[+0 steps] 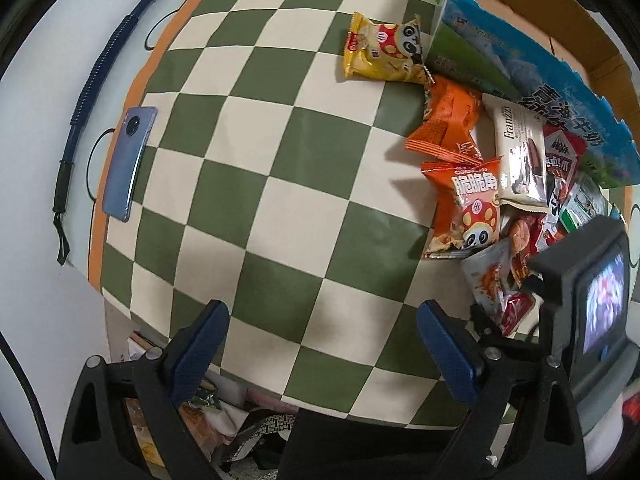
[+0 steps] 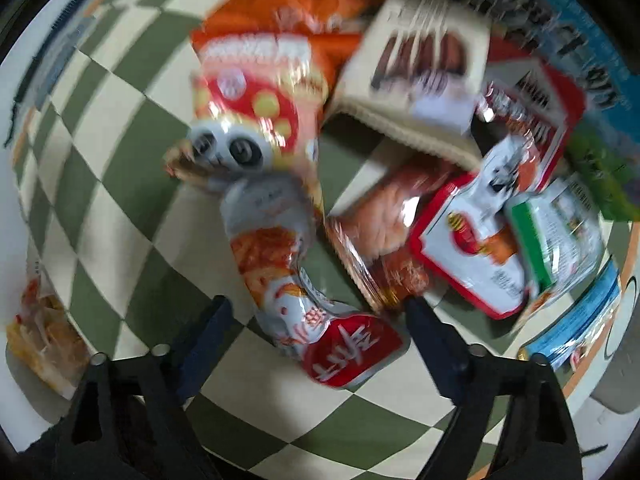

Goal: Organize snacks
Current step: 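Grasp the orange CUICUIJIAO bag with the left tool while the right tool grasps the silver-red pouch, then carry both packets into the box and open both tools to drop them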

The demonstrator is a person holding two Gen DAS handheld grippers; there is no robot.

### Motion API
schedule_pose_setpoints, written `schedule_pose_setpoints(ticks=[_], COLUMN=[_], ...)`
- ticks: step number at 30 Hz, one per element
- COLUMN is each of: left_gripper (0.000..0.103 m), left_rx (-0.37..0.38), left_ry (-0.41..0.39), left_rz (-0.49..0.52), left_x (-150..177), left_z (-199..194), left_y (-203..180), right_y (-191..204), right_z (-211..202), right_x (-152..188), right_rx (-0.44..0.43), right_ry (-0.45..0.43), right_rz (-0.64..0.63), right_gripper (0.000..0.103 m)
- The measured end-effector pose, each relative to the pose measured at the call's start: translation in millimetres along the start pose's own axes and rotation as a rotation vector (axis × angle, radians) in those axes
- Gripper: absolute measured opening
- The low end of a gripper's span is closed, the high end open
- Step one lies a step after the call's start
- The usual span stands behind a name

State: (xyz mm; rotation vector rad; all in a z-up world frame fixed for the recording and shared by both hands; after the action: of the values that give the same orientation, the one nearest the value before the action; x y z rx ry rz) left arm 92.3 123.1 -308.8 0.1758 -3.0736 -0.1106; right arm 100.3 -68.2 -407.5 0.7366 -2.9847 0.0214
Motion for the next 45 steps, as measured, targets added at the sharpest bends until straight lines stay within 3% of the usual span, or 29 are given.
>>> schedule_pose_setpoints(ticks=[6, 13, 17, 20, 22, 24, 27, 33, 36, 45], left_gripper=[0.096, 0.097, 0.097, 0.095, 0.081, 0.054, 0.048, 0.045, 0.045, 0.044], left_rx=[0.053, 0.147, 0.188, 0.199, 0.191, 0.173, 0.135, 0.077, 0.066, 0.043], left_ry=[0.003, 0.026, 0.071, 0.099, 0.108, 0.115, 0.088, 0.058, 0.064, 0.062], left_rz=[0.055, 0.087, 0.095, 0.089, 0.096, 0.117, 0.152, 0.215, 0.238, 0.271], left_x=[-22.0, -65.1, -84.1, -92.6, -95.1, -95.1, -90.6, -64.7, -40.3, 7.7], left_z=[11.8, 39.8, 61.6, 77.7, 84.5, 89.6, 89.8, 83.6, 85.7, 95.1], left_y=[-27.9, -64.9, -79.5, -84.5, -85.4, -86.5, -88.2, -101.1, -101.4, -110.3], right_y=[-34.1, -118.8, -145.9, -167.8, -176.7, -185.9, -184.6, -173.4, -174.7, -191.1], right_z=[-0.7, 13.4, 20.7, 20.9, 19.5, 16.9, 25.0, 27.0, 26.4, 36.8], right_x=[16.0, 43.0, 46.3, 34.0, 29.1, 23.0, 20.0, 9.0, 6.4, 28.0], right_rx=[-0.032, -0.145, -0.24, -0.283, -0.285, -0.28, -0.266, -0.174, -0.11, -0.131], right_ry=[-0.001, 0.102, 0.157, 0.182, 0.174, 0.185, 0.199, 0.165, 0.15, 0.144], right_rz=[0.19, 0.617, 0.731, 0.762, 0.771, 0.77, 0.754, 0.683, 0.661, 0.708], right_gripper=[0.043, 0.04, 0.041, 0.046, 0.051, 0.052, 0.052, 0.05, 0.036, 0.028])
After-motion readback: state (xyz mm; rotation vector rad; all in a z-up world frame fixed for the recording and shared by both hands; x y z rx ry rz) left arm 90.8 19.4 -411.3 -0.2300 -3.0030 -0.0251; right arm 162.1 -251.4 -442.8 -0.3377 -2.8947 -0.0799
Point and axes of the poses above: each gripper's, at about its wrist camera, not at the fingertips, and z roughly the way its jaws point, y to its left, x to its underside, the point moved 2 cm from there along z, roughly the way its jaws point, and after that the axes turned 13 degrees about z, right-handed, at the moved point
